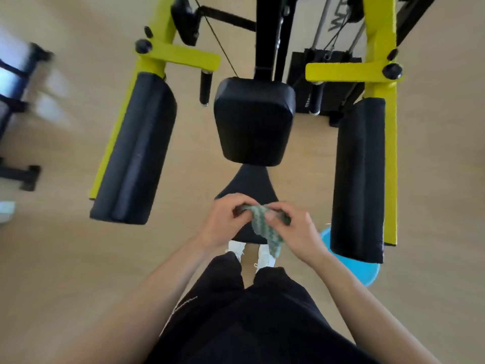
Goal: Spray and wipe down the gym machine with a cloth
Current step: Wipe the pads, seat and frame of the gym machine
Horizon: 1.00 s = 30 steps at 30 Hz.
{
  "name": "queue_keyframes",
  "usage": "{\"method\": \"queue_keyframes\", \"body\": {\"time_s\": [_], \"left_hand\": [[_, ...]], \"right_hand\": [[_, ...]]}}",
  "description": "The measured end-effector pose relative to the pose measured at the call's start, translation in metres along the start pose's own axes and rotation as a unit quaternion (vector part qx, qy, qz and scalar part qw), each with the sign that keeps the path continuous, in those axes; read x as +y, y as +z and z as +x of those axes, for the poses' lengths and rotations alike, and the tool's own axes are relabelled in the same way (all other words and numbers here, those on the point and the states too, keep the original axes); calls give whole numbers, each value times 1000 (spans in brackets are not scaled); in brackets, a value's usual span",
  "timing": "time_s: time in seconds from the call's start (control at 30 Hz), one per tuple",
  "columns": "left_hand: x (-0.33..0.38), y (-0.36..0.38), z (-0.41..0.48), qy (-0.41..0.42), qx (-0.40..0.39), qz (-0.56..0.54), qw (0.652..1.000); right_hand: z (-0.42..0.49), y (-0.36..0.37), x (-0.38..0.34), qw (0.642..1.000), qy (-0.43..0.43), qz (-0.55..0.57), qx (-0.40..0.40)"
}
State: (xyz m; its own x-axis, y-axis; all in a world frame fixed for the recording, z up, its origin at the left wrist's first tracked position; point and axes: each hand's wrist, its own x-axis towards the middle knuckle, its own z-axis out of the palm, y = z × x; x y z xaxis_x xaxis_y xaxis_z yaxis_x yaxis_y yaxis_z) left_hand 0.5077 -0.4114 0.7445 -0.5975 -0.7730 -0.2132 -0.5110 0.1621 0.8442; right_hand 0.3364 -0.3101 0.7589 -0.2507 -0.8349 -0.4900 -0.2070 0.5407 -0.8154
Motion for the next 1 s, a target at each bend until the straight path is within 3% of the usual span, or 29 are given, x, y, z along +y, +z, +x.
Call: {"method": "queue_keyframes", "body": {"time_s": [0.1,0.23,0.37,0.5,0.57,0.7,0.77,0.87,0.93,1.0], "left_hand": [[1,-32,-22,-44,64,23,997],[3,-69,-50,-80,164,47,982],[-1,-106,-74,-87,245,57,964],[-18,-142,-97,-81,289,68,951],[-28,-160,-104,-75,306,80,946],[-58,-196,-96,-128,354,96,922],[-71,-207,-88,-140,358,120,915],[-80,-213,-88,-91,388,128,908],[-87,-212,-93,-8,416,159,896],[-98,-210,-98,100,381,200,897]], "right_hand": [[4,26,-15,994,-62,-38,-81],[6,64,-41,984,-165,-27,-67],[20,90,-70,979,-152,24,-137],[39,122,-104,976,-168,4,-139],[51,145,-125,978,-173,-11,-114],[68,198,-155,984,-155,6,89],[58,223,-159,984,-112,48,131],[34,258,-148,988,-130,33,72],[27,274,-143,990,-124,50,32],[32,282,-144,990,-113,77,24]]}}
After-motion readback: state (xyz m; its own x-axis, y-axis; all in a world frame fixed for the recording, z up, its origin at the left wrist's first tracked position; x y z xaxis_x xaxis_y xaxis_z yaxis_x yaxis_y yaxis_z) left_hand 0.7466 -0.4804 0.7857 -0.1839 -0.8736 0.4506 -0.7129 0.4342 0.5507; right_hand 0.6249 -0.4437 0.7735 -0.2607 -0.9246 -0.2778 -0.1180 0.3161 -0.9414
